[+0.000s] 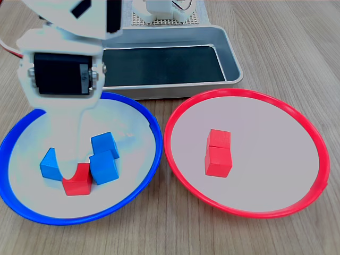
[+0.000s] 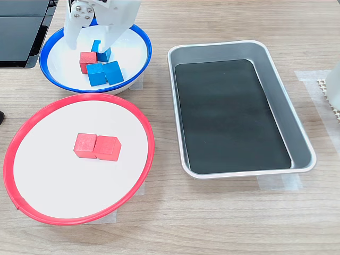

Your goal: Relocate any misplaced blocks to their matching dishes.

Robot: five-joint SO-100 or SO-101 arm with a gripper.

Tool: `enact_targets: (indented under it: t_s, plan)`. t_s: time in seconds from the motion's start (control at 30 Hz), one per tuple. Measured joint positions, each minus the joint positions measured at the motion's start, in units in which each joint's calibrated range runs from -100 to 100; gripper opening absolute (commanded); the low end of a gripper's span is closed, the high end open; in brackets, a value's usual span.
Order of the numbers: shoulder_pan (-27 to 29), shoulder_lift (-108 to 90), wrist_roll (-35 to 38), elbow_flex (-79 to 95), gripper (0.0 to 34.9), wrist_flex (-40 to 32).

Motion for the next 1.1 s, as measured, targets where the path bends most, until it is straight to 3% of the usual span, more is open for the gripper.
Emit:
enact_targets:
  t_s: [0.7, 1.1]
  plan:
    - [0.4, 2.9, 0.6, -0.1, 14.6, -1.4]
    - [-0.3, 6.7, 0.0, -2.3, 13.1, -2.9]
